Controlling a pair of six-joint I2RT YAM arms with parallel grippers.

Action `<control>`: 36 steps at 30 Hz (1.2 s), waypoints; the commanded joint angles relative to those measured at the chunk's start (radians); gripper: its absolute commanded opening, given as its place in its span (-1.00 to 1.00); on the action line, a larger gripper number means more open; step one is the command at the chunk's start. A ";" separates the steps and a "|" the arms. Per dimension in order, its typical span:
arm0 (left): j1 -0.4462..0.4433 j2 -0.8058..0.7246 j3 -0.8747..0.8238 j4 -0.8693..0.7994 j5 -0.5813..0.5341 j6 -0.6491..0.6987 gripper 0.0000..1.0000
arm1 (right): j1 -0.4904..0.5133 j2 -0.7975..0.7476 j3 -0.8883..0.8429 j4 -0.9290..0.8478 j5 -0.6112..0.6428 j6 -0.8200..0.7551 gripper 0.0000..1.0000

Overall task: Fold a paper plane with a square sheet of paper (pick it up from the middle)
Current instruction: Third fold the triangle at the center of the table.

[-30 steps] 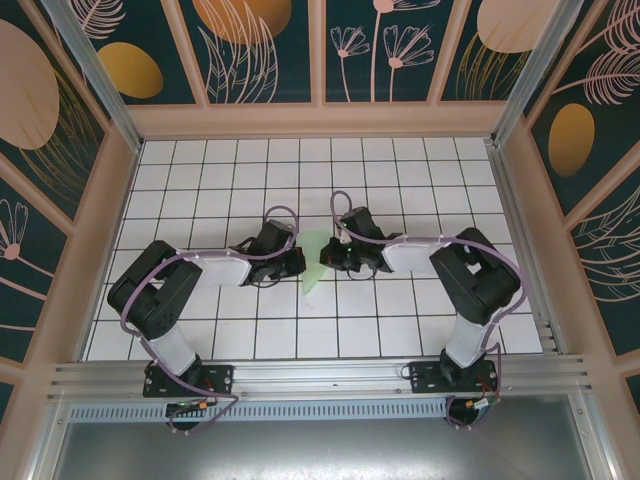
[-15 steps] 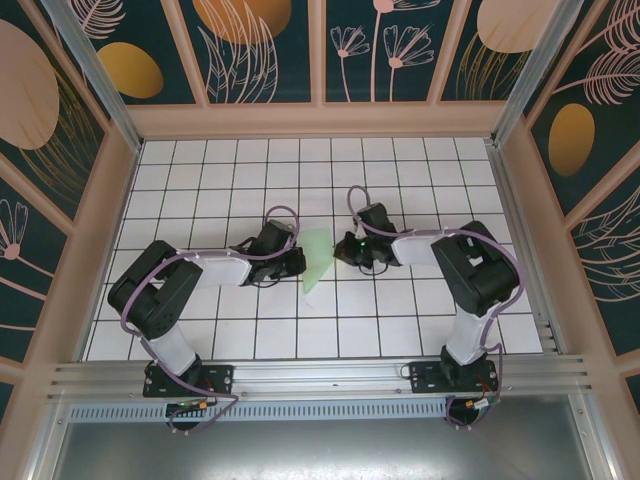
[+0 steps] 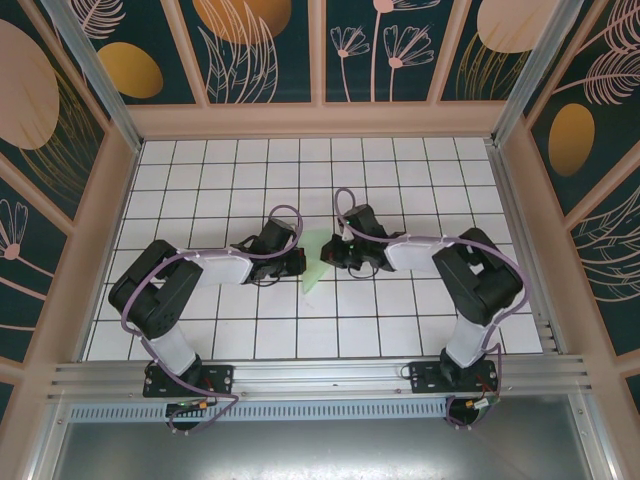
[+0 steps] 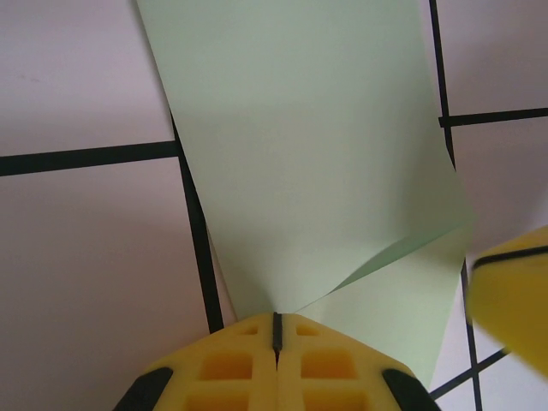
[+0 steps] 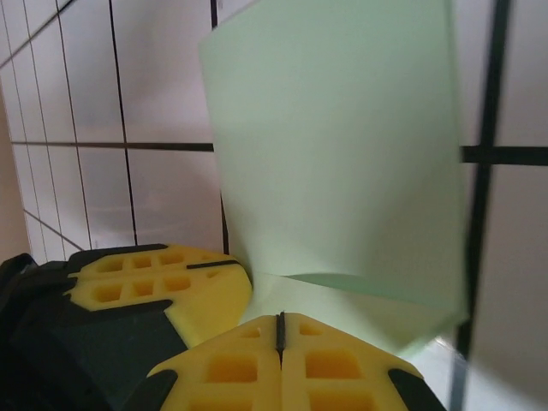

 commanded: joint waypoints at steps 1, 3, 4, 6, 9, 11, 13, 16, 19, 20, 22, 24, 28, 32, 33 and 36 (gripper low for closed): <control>0.010 0.039 -0.007 -0.089 -0.061 0.029 -1.00 | 0.000 0.049 0.024 0.025 -0.030 0.011 -1.00; 0.009 0.034 -0.006 -0.086 -0.053 0.025 -1.00 | -0.001 0.066 0.019 0.016 -0.024 0.013 -1.00; 0.009 0.031 -0.005 -0.084 -0.051 0.021 -1.00 | 0.000 0.075 0.013 0.014 -0.018 0.017 -1.00; 0.010 0.020 -0.001 -0.085 -0.050 0.018 -1.00 | 0.000 0.088 -0.002 0.017 -0.014 0.022 -1.00; 0.010 0.002 0.016 -0.084 -0.038 0.010 -1.00 | -0.002 0.096 -0.025 0.007 0.005 0.032 -1.00; 0.009 -0.002 0.031 -0.082 -0.028 -0.002 -1.00 | -0.002 0.096 -0.041 -0.001 0.021 0.042 -1.00; 0.010 -0.050 0.042 -0.076 -0.024 -0.025 -1.00 | -0.003 0.095 -0.056 -0.012 0.040 0.053 -1.00; 0.008 -0.107 0.027 -0.023 0.010 -0.095 -0.84 | -0.003 0.097 -0.074 -0.016 0.060 0.084 -1.00; 0.003 -0.170 -0.026 0.029 0.018 -0.183 -0.68 | -0.002 0.096 -0.092 -0.009 0.075 0.118 -1.00; -0.002 -0.187 -0.048 0.047 0.025 -0.212 -0.68 | -0.002 0.097 -0.097 -0.006 0.076 0.127 -1.00; -0.013 -0.221 -0.099 0.101 0.043 -0.276 -0.72 | 0.000 0.097 -0.105 -0.002 0.080 0.143 -1.00; -0.031 -0.238 -0.135 0.147 0.068 -0.323 -0.76 | 0.000 0.099 -0.108 -0.001 0.084 0.150 -1.00; -0.078 -0.207 -0.144 0.186 0.086 -0.377 -0.86 | 0.001 0.102 -0.111 -0.007 0.089 0.157 -1.00; -0.106 -0.135 -0.132 0.225 0.085 -0.412 -0.92 | 0.004 0.102 -0.114 -0.010 0.095 0.159 -1.00; -0.108 -0.116 -0.127 0.239 0.095 -0.414 -0.92 | 0.004 0.103 -0.115 -0.010 0.095 0.161 -1.00; -0.119 -0.077 -0.106 0.249 0.098 -0.418 -0.93 | 0.006 0.104 -0.120 -0.010 0.095 0.162 -1.00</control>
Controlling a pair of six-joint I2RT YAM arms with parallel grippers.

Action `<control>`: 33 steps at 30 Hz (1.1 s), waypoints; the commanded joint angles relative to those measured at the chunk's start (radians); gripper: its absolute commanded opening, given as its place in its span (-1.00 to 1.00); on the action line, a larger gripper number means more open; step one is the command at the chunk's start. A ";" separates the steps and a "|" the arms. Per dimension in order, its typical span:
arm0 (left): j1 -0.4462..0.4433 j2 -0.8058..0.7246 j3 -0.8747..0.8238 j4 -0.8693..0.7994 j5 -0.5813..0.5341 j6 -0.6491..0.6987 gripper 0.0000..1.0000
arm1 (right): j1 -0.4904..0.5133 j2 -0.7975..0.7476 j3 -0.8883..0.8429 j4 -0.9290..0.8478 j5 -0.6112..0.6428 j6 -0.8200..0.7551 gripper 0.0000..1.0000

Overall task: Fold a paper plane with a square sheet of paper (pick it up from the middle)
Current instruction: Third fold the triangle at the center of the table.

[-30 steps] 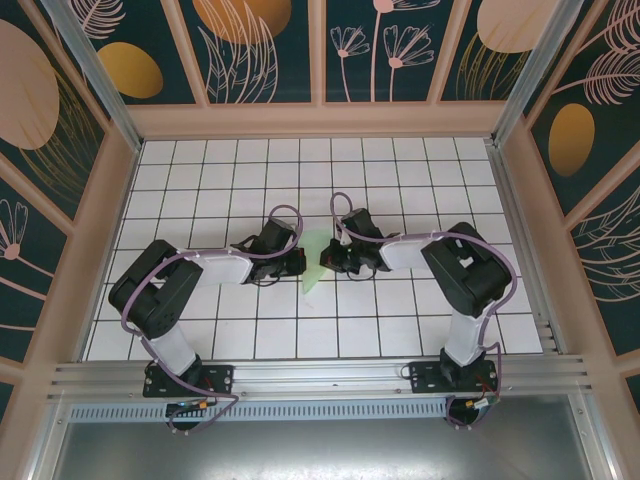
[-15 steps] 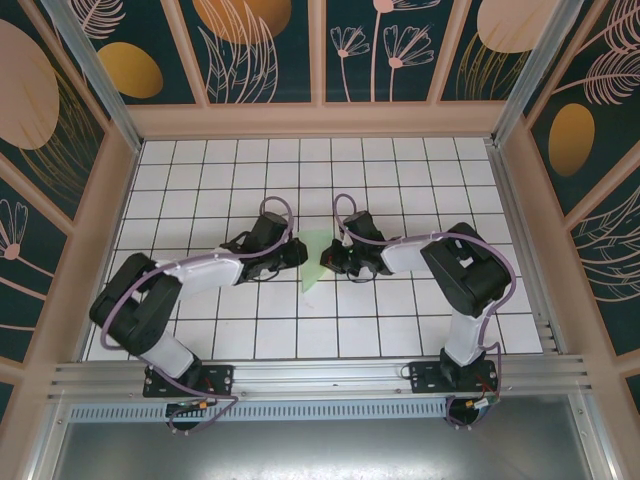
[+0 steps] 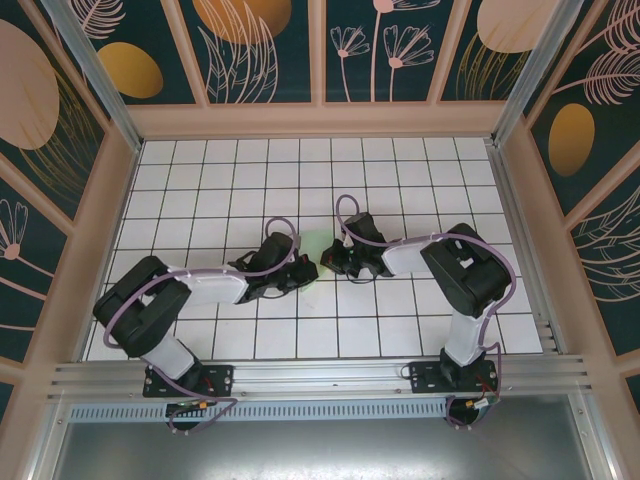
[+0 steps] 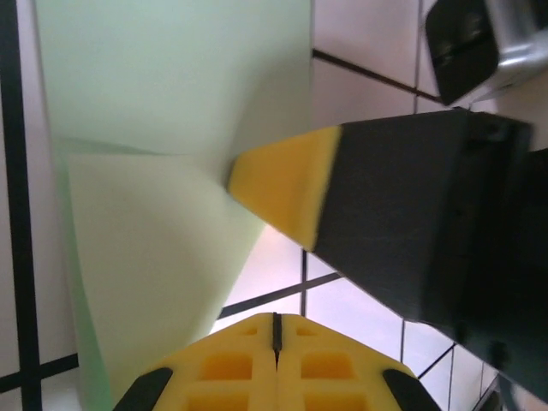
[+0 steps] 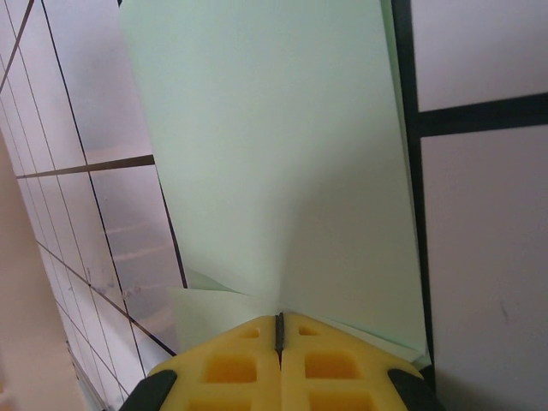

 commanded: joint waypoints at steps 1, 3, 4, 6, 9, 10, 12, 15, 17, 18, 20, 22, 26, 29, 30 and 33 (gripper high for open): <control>-0.011 0.040 0.034 0.054 0.012 -0.036 -0.93 | 0.007 0.045 -0.055 -0.142 0.092 0.010 -1.00; -0.012 0.049 0.027 0.059 0.004 -0.039 -0.93 | 0.007 0.044 -0.057 -0.142 0.092 0.011 -1.00; -0.012 0.050 0.026 0.050 -0.009 -0.037 -0.93 | 0.007 0.045 -0.057 -0.144 0.092 0.012 -1.00; -0.012 0.053 0.021 0.032 -0.031 -0.035 -0.93 | 0.007 0.046 -0.060 -0.144 0.092 0.011 -1.00; -0.012 0.060 0.007 0.031 -0.039 -0.043 -0.93 | 0.007 0.047 -0.060 -0.148 0.092 0.009 -1.00; -0.012 0.062 0.000 0.033 -0.040 -0.046 -0.93 | 0.007 0.046 -0.058 -0.150 0.092 0.007 -1.00; -0.012 0.065 -0.012 0.033 -0.042 -0.053 -0.93 | 0.007 0.049 -0.055 -0.154 0.092 0.006 -1.00; -0.012 0.059 -0.029 0.020 -0.059 -0.054 -0.93 | 0.007 0.055 -0.052 -0.162 0.095 0.002 -1.00; -0.011 0.053 -0.040 0.013 -0.066 -0.058 -0.94 | 0.007 0.058 -0.052 -0.167 0.096 0.002 -1.00; -0.012 0.049 -0.045 0.010 -0.069 -0.058 -0.94 | 0.007 0.058 -0.052 -0.170 0.098 0.003 -1.00; -0.012 0.041 -0.061 0.006 -0.070 -0.061 -0.94 | 0.005 0.060 -0.052 -0.177 0.104 0.004 -1.00; -0.012 0.038 -0.075 0.003 -0.061 -0.063 -0.94 | 0.002 0.061 -0.054 -0.181 0.108 0.006 -1.00; -0.012 0.025 -0.112 -0.031 -0.051 -0.066 -0.94 | -0.001 0.065 -0.050 -0.195 0.114 0.006 -1.00; -0.012 -0.005 -0.153 -0.045 -0.038 -0.071 -0.93 | -0.004 0.066 -0.050 -0.205 0.119 0.007 -1.00; -0.012 -0.016 -0.167 -0.049 -0.025 -0.069 -0.93 | -0.006 0.067 -0.050 -0.208 0.120 0.006 -1.00; -0.014 -0.046 -0.188 -0.095 0.000 -0.047 -0.94 | -0.009 0.068 -0.048 -0.218 0.123 0.006 -1.00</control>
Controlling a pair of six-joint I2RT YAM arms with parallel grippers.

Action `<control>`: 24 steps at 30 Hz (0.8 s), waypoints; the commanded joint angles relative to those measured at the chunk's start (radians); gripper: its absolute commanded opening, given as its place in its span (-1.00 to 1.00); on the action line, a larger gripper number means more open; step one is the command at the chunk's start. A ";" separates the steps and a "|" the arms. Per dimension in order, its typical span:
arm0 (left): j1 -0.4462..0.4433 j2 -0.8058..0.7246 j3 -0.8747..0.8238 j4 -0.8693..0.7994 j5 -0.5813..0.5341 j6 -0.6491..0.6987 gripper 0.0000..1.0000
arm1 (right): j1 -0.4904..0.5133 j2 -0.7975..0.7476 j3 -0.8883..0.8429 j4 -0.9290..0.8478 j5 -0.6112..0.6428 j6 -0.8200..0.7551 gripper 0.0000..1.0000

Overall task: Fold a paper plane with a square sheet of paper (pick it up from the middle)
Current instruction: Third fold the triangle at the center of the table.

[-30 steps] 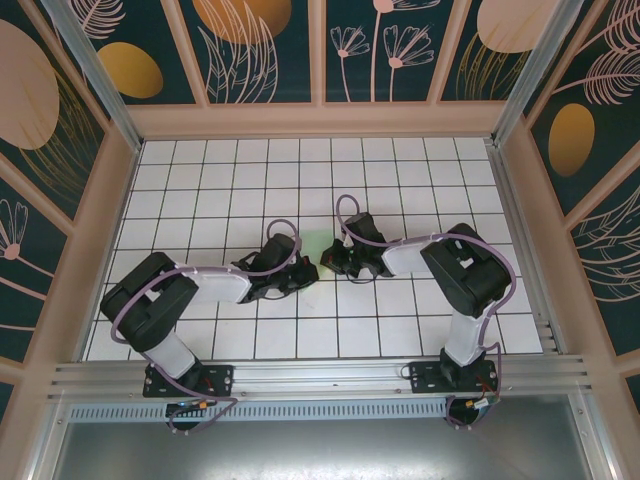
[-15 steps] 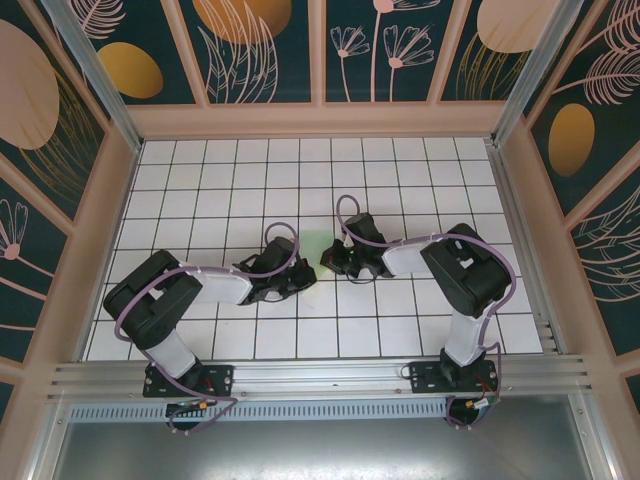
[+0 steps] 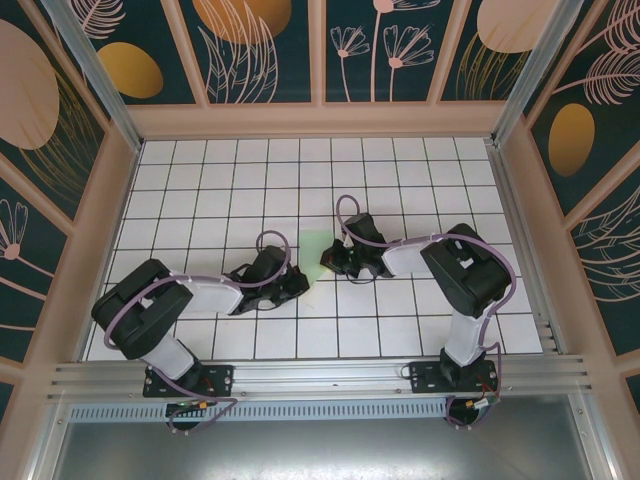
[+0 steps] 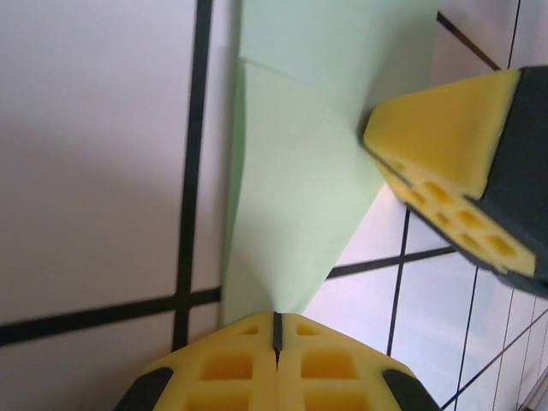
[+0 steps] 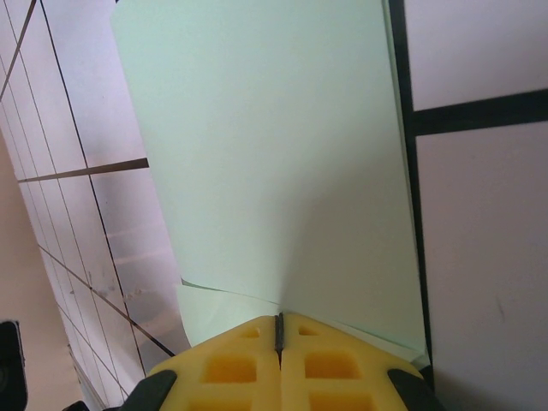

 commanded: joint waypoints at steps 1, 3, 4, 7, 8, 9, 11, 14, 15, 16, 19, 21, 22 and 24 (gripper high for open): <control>-0.008 -0.022 -0.055 -0.173 0.047 0.020 -0.94 | -0.009 0.070 -0.042 -0.223 0.113 -0.003 -1.00; -0.007 -0.049 -0.062 -0.218 0.048 0.038 -0.94 | -0.008 0.072 -0.039 -0.229 0.113 -0.003 -1.00; -0.008 -0.063 -0.060 -0.235 0.045 0.047 -0.94 | -0.009 0.073 -0.039 -0.230 0.113 -0.004 -1.00; -0.008 -0.118 -0.026 -0.271 0.013 0.083 -0.96 | -0.008 0.072 -0.037 -0.230 0.111 -0.004 -1.00; -0.008 -0.140 -0.009 -0.267 -0.005 0.092 -0.97 | -0.009 0.072 -0.037 -0.229 0.111 -0.002 -1.00; -0.008 -0.166 -0.002 -0.248 -0.021 0.093 -0.97 | -0.009 0.070 -0.039 -0.230 0.112 0.000 -1.00; -0.008 -0.197 0.011 -0.187 -0.042 0.094 -0.98 | -0.010 0.067 -0.040 -0.230 0.116 0.002 -1.00; -0.008 -0.169 0.047 -0.085 -0.026 0.082 -1.00 | -0.007 0.073 -0.039 -0.226 0.116 0.008 -1.00; -0.007 -0.144 0.067 -0.076 -0.019 0.085 -1.00 | -0.006 0.074 -0.039 -0.227 0.115 0.007 -1.00; -0.008 -0.113 0.093 -0.078 -0.016 0.094 -1.00 | -0.005 0.074 -0.039 -0.225 0.115 0.009 -1.00; -0.008 -0.021 0.155 -0.093 0.001 0.119 -1.00 | -0.004 0.071 -0.039 -0.227 0.116 0.009 -1.00; -0.008 0.026 0.178 -0.113 0.000 0.127 -1.00 | -0.003 0.070 -0.042 -0.226 0.114 0.009 -1.00; -0.008 0.044 0.185 -0.125 -0.003 0.134 -1.00 | -0.003 0.070 -0.042 -0.225 0.114 0.009 -1.00; -0.008 0.075 0.192 -0.140 -0.001 0.139 -1.00 | -0.002 0.070 -0.041 -0.226 0.112 0.007 -1.00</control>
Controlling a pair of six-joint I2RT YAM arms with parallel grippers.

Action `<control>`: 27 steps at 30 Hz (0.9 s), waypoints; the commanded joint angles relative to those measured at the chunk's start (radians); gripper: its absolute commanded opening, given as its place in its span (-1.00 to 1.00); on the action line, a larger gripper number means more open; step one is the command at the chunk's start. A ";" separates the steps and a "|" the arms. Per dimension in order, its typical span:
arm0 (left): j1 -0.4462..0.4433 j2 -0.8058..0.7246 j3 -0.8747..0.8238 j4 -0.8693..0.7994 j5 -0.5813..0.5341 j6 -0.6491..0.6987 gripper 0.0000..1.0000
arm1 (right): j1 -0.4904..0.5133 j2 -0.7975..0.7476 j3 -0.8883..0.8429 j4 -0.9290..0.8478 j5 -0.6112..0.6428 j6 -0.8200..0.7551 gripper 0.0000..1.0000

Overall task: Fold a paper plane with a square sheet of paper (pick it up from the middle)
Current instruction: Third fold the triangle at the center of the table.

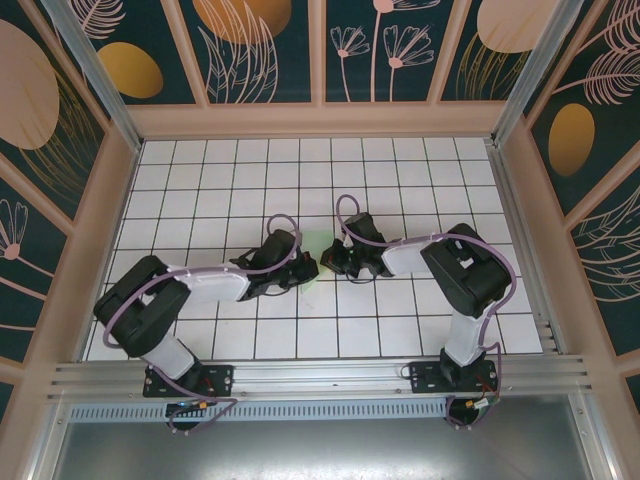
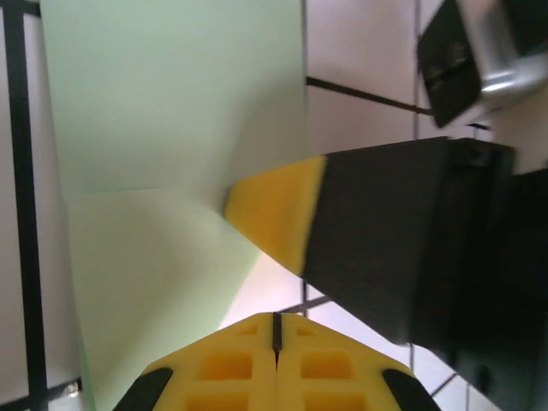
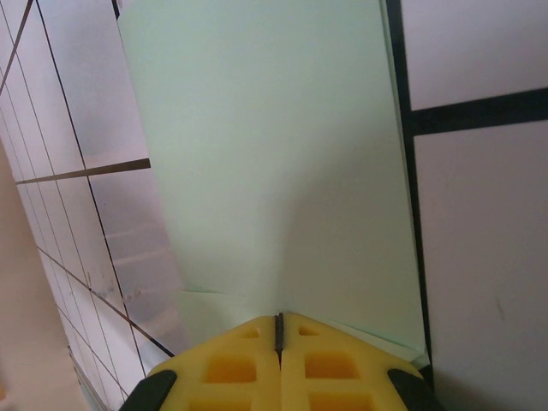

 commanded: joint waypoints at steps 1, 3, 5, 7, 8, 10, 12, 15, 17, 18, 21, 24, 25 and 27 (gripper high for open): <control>-0.007 0.055 0.016 -0.031 0.022 0.037 -1.00 | -0.002 0.072 -0.046 -0.214 0.111 0.003 -1.00; -0.007 0.075 0.008 -0.035 0.037 0.030 -1.00 | -0.002 0.072 -0.045 -0.215 0.111 0.001 -1.00; -0.007 0.092 -0.008 -0.046 0.060 0.032 -1.00 | -0.002 0.073 -0.047 -0.217 0.112 -0.002 -1.00; -0.007 0.091 -0.029 -0.067 0.070 0.031 -1.00 | -0.004 0.074 -0.048 -0.221 0.114 -0.002 -1.00; -0.007 0.092 -0.045 -0.078 0.074 0.032 -1.00 | -0.005 0.076 -0.047 -0.223 0.114 -0.003 -1.00; -0.007 0.077 -0.077 -0.110 0.066 0.033 -1.00 | -0.004 0.078 -0.046 -0.224 0.114 -0.003 -1.00; -0.007 0.050 -0.113 -0.140 0.057 0.032 -1.00 | -0.005 0.080 -0.045 -0.225 0.116 -0.005 -1.00; -0.007 0.001 -0.182 -0.139 0.070 0.011 -1.00 | -0.007 0.085 -0.039 -0.233 0.119 -0.009 -1.00; -0.011 -0.038 -0.222 -0.139 0.085 0.006 -1.00 | -0.008 0.087 -0.037 -0.237 0.120 -0.011 -1.00; -0.012 -0.056 -0.235 -0.145 0.091 0.009 -1.00 | -0.007 0.086 -0.036 -0.240 0.121 -0.010 -1.00; -0.012 -0.121 -0.226 -0.207 0.059 0.044 -1.00 | -0.007 0.086 -0.037 -0.243 0.122 -0.012 -1.00; -0.011 -0.192 -0.187 -0.200 0.011 0.052 -1.00 | -0.007 0.079 -0.045 -0.240 0.119 -0.003 -1.00; -0.012 -0.217 -0.180 -0.175 0.000 0.048 -1.00 | -0.005 0.071 -0.052 -0.237 0.120 0.009 -1.00; -0.012 -0.251 -0.176 -0.109 -0.008 0.036 -1.00 | -0.002 0.044 -0.083 -0.209 0.125 0.050 -1.00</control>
